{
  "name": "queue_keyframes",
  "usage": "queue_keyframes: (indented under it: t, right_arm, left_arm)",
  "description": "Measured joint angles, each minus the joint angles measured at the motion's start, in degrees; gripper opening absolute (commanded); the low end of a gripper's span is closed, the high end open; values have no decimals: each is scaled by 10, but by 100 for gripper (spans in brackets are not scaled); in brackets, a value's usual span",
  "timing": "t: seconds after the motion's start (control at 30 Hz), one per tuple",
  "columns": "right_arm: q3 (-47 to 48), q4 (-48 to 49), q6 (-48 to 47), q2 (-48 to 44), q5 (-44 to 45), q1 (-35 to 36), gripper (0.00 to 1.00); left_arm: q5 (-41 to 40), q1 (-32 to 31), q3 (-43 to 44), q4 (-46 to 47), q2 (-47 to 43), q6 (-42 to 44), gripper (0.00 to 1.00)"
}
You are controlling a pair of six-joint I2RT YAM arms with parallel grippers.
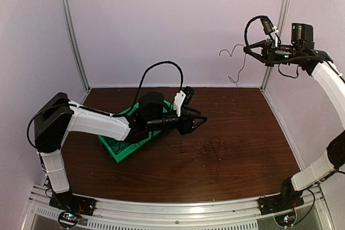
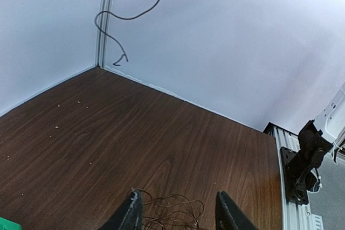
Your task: Untangle the cables
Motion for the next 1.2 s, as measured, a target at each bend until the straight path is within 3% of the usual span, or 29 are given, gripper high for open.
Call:
queue_keyframes:
  t: [0.23,0.43,0.83,1.1,1.2]
  right_arm:
    - [-39,10,-2,-8,1,12,0]
    - [-83,20,4,-15,2,43,0]
    - [-124,37,17,-21,8,104,0]
    - [-125,49,26,-23,7,106,0]
    - [-127,53,32,-23,7,106,0]
  left_arm:
    - [-31,-1,7,-22,0,4,47]
    - [-28,-9,26,17,0,26,47]
    - [-49,-34,171,31,61,56,45]
    - [-50,-36,191,-5,111,89,36]
    - [-53,-36,191,-16,115,99,26]
